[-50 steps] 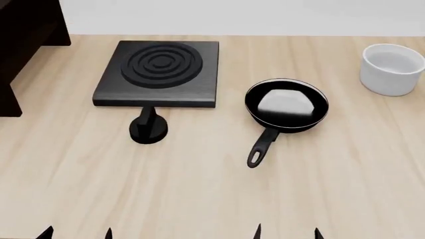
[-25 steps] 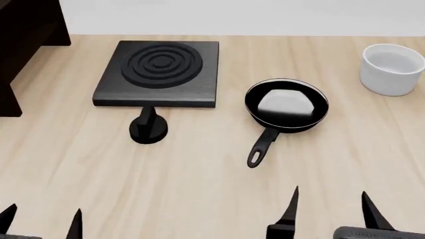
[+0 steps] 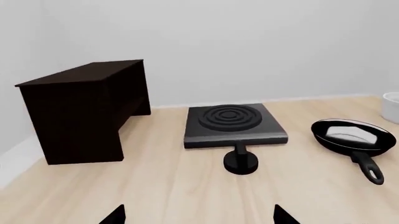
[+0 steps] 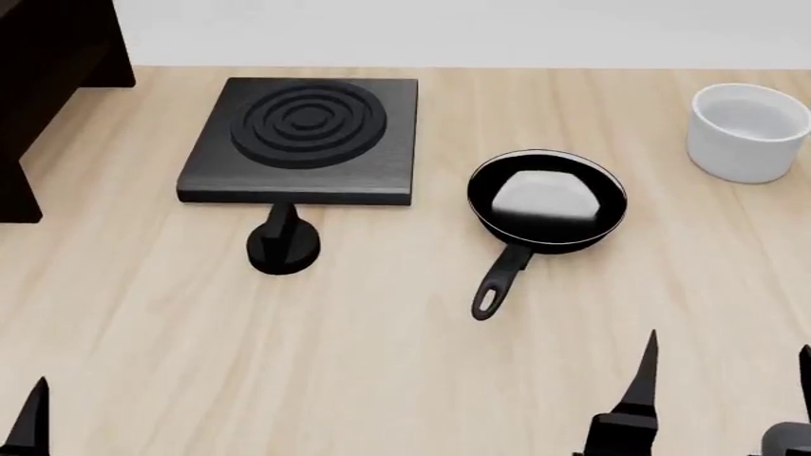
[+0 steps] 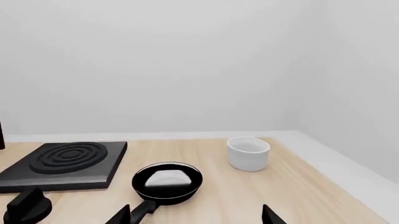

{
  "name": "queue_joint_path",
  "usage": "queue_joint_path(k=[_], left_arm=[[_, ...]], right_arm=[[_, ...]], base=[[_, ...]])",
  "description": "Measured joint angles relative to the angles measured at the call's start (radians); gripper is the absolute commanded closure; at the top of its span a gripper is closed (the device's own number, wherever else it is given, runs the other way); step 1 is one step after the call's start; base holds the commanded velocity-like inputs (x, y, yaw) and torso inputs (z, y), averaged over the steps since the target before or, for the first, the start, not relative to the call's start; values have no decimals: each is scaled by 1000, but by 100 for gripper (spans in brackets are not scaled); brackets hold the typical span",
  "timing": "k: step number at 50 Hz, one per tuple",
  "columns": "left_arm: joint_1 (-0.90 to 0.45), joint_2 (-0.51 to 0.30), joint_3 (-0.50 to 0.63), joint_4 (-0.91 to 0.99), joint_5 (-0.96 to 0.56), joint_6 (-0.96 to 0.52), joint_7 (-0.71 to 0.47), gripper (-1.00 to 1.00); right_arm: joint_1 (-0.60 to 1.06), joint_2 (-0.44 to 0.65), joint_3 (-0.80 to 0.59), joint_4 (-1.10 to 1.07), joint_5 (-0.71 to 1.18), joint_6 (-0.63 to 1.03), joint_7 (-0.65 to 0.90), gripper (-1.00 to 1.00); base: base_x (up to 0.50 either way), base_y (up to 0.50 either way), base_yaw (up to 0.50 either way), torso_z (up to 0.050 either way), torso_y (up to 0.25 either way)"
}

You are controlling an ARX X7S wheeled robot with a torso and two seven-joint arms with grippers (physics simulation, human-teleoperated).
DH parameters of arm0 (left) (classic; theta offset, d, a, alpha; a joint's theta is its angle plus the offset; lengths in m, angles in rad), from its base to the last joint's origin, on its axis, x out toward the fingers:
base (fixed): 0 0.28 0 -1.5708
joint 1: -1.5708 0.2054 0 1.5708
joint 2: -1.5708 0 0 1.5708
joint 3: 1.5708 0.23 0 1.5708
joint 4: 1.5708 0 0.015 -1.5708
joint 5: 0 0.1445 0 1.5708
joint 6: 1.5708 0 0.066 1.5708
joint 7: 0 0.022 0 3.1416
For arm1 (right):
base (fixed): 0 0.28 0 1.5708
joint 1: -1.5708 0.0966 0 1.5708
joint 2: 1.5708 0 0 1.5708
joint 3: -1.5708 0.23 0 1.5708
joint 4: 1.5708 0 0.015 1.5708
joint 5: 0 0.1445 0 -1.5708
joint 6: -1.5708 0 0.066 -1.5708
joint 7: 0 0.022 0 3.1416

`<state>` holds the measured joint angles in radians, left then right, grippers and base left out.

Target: Put the frying pan on the cabinet shelf.

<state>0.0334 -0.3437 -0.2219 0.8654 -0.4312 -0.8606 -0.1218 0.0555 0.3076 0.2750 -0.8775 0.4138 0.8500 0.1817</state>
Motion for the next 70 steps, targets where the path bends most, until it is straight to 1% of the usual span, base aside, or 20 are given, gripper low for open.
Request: queue_joint_path(k=[12, 45, 70], left_arm=[[-8, -14, -22, 41, -39, -59, -10, -100], [1, -26, -19, 41, -62, -68, -20, -100], [-3, -36, -52, 67, -107, -103, -36, -100]], right_arm=[[-26, 24, 8, -21, -1, 23, 9, -100], [-44, 45, 12, -34, 15, 19, 17, -100], [-40, 63, 11, -49, 29, 28, 29, -100]], base=[[418, 0, 0, 0, 0], [500, 0, 0, 0, 0], [500, 0, 0, 0, 0]])
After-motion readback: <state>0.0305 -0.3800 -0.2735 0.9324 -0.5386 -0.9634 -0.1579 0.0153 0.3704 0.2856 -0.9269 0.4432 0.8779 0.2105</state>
